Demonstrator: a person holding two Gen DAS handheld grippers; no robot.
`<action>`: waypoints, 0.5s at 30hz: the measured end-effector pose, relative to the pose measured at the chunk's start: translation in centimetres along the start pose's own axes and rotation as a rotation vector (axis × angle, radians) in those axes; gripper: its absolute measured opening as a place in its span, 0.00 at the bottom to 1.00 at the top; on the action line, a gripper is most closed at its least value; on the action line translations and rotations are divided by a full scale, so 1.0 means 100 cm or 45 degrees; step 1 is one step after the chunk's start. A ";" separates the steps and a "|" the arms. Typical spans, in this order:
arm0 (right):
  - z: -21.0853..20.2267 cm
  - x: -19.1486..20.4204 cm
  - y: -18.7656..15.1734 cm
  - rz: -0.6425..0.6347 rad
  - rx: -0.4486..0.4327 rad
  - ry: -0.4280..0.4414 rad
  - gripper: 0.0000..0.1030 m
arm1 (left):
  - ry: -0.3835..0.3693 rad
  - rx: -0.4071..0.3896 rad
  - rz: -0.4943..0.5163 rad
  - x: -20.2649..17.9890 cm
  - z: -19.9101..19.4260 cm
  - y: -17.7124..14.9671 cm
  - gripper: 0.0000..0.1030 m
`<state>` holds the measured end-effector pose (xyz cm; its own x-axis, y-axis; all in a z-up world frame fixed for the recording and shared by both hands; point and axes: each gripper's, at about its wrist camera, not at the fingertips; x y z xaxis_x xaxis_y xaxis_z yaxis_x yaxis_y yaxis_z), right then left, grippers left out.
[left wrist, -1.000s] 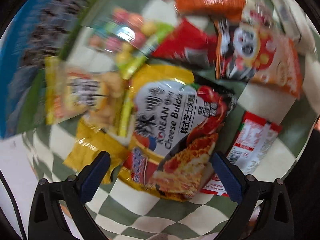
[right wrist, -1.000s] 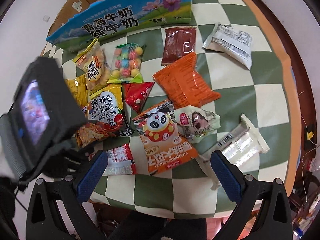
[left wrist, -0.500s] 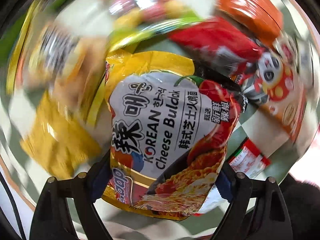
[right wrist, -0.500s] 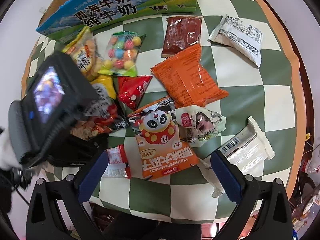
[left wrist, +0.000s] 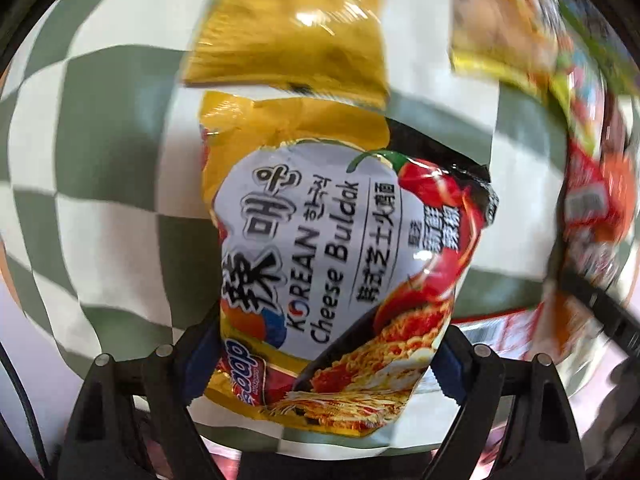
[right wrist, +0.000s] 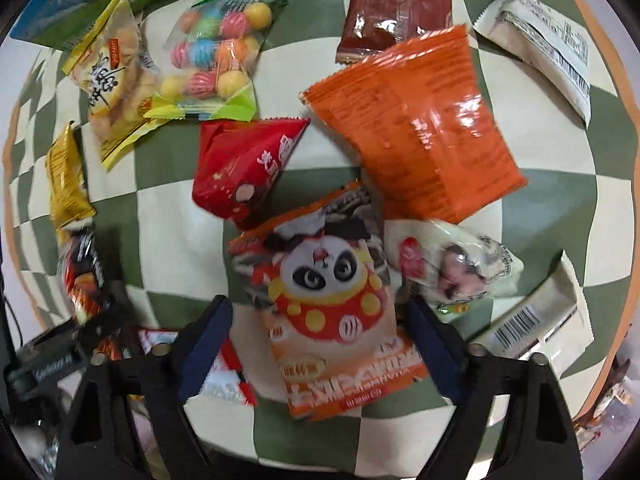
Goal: Organize snacks
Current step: 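Carry both packs into the cardboard box and open both tools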
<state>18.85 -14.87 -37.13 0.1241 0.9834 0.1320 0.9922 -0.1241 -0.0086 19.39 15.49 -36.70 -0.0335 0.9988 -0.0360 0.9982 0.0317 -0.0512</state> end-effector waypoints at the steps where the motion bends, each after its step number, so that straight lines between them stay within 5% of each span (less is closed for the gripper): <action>1: 0.004 0.000 -0.001 0.022 0.011 -0.011 0.70 | 0.019 0.001 0.034 -0.006 0.003 -0.003 0.86; 6: 0.008 0.002 -0.015 0.104 0.082 0.072 0.68 | 0.047 0.012 0.115 -0.017 0.004 -0.017 0.91; 9: 0.005 0.001 -0.017 0.125 0.104 0.138 0.80 | 0.007 0.030 0.089 -0.016 0.006 -0.004 0.93; 15: 0.008 0.000 -0.019 0.181 0.075 0.055 0.79 | -0.025 -0.048 0.046 0.028 -0.005 0.003 0.86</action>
<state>16.96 -14.55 -37.95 0.2640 0.9498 0.1681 0.9636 -0.2523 -0.0882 19.66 18.33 -36.35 0.0016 0.9984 -0.0567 0.9999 -0.0022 -0.0118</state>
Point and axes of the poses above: each gripper's, at about its wrist camera, not at the fingertips, and z roughly the way its jaws point, x to its left, y to its top, and after that the axes turned 6 degrees about -x, right-handed
